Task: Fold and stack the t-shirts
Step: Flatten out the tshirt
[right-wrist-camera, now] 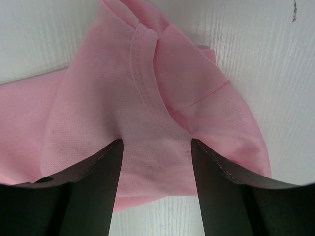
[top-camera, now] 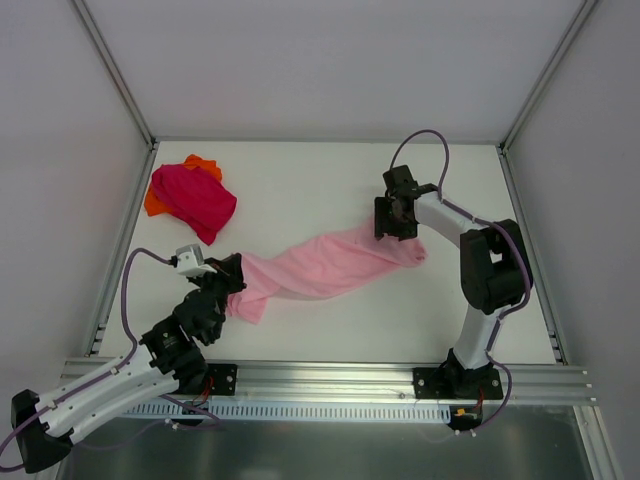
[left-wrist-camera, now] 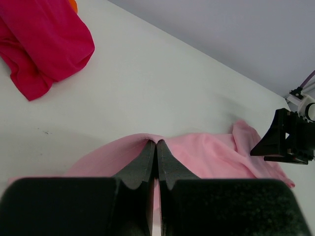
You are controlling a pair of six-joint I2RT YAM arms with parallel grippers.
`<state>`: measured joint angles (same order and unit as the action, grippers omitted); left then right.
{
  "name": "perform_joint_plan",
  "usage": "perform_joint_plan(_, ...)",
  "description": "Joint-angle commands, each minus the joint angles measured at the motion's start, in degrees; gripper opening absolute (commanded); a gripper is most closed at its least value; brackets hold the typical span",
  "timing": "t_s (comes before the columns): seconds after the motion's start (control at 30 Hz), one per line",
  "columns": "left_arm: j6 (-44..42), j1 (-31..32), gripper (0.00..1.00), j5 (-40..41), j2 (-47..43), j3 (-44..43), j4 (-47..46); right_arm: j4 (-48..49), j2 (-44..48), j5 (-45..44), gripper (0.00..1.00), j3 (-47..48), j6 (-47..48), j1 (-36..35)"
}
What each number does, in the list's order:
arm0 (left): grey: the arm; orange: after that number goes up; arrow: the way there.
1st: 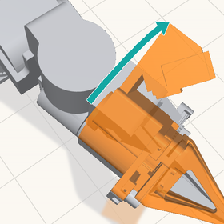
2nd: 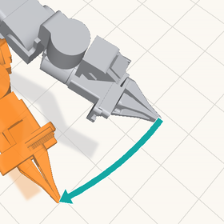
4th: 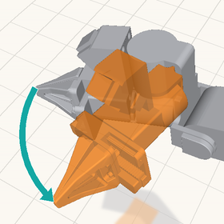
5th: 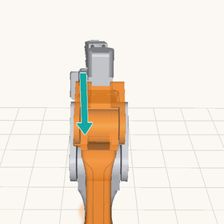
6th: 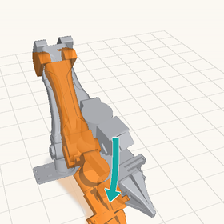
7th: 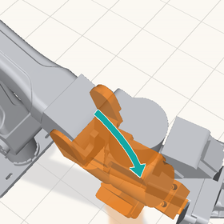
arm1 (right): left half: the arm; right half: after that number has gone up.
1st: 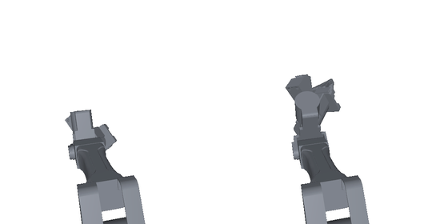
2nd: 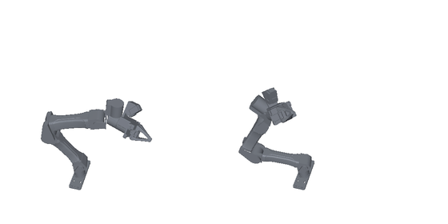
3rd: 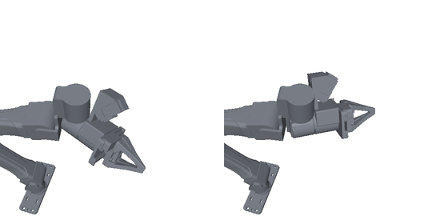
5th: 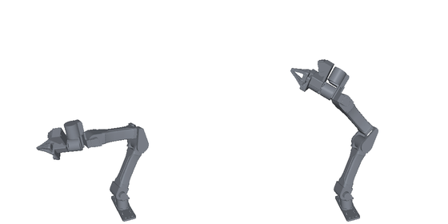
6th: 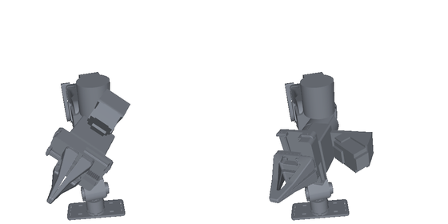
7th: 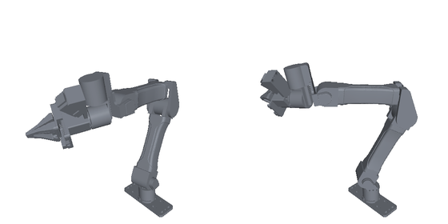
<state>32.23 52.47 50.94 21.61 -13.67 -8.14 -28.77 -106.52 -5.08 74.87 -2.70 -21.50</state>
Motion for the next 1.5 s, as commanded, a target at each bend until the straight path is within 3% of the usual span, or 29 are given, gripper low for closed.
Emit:
perform_joint_plan(0.0, -1.1, 0.1, 0.0, -0.2, 0.8, -1.7, -2.0, 2.3, 1.3, 1.6, 0.64, -0.6, 0.8, 0.1)
perform_joint_plan(0.33, -1.7, 0.1, 0.0, -1.0, 2.4, -1.4, -3.5, 1.7, 2.2, -14.4, 0.72, -0.4, 2.3, -1.5)
perform_joint_plan(0.4, -1.8, 0.1, 0.0, -1.1, 2.3, -1.4, -3.5, 1.4, 1.9, -15.8, 0.62, -0.2, 2.3, -1.5)
perform_joint_plan(0.43, -1.8, 0.1, 0.0, -1.1, 2.2, -1.3, -3.6, 1.0, 1.6, -15.9, 0.45, 0.0, 2.3, -1.4)
perform_joint_plan(0.5, -1.9, 0.1, 0.0, -1.2, 2.3, -1.4, -3.6, -0.5, -0.2, -15.2, 0.26, 1.3, 2.3, -1.4)
perform_joint_plan(0.53, -1.9, 0.1, 0.0, -1.2, 2.2, -1.3, -3.6, -0.9, -0.8, -15.0, 0.21, 1.8, 2.1, -1.3)
perform_joint_plan(0.6, -1.9, 0.1, 0.0, -1.3, 2.0, -1.3, -3.3, -2.3, -1.6, -14.3, 0.2, 2.7, 1.7, -1.4)
perform_joint_plan(0.7, -1.8, 0.1, 0.0, -1.3, 1.9, -1.3, -3.2, -1.8, -0.7, -11.9, 0.03, 2.6, 1.7, -1.3)
perform_joint_plan(0.8, -1.7, 0.1, 0.0, -1.5, 2.2, -1.3, -3.5, -1.9, 1.3, -10.2, 0.01, 3.4, 2.2, -1.3)
perform_joint_plan(0.83, -1.8, 0.1, 0.0, -1.8, 2.5, -1.4, -3.5, -2.6, 2.1, -10.4, 0.08, 4.0, 2.1, -1.3)
perform_joint_plan(0.9, -1.7, 0.1, 0.0, -2.0, 2.9, -1.6, -3.5, -3.5, 3.4, -10.4, 0.57, 4.2, 2.2, -1.4)
perform_joint_plan(0.97, -1.7, 0.1, 0.0, -2.2, 3.2, -1.6, -3.5, -3.5, 5.1, -10.4, 0.68, 3.4, 2.3, -1.4)
perform_joint_plan(1.47, -2.1, 0.1, 0.0, -3.2, 1.5, -1.8, -2.8, -1.9, 2.0, -3.6, 0.73, 0.7, 1.6, -0.1)
